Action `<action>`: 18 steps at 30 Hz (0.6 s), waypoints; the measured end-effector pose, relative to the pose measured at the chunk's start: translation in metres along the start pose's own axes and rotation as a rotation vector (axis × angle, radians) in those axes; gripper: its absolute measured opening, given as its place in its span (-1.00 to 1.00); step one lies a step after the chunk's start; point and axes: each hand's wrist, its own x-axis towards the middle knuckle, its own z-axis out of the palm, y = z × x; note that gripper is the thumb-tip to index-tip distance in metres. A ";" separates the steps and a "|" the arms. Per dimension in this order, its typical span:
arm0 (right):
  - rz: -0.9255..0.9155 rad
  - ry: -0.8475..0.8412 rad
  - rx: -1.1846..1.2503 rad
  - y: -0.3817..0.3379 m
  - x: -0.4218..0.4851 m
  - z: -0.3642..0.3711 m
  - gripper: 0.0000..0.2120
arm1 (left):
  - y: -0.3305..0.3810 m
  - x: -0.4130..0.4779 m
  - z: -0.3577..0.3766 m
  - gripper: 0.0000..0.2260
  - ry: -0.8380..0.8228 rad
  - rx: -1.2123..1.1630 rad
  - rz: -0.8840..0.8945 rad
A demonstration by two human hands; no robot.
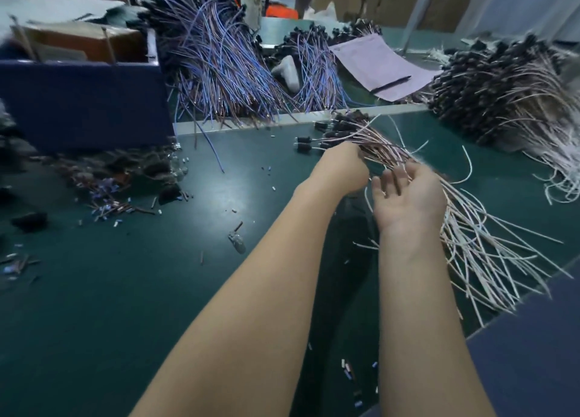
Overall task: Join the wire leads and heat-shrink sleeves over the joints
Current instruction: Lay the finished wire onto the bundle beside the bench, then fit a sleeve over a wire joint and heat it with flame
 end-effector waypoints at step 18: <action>-0.046 -0.805 -0.577 0.149 -0.136 0.114 -0.83 | -0.126 -0.133 -0.151 -0.85 1.066 -1.208 -0.290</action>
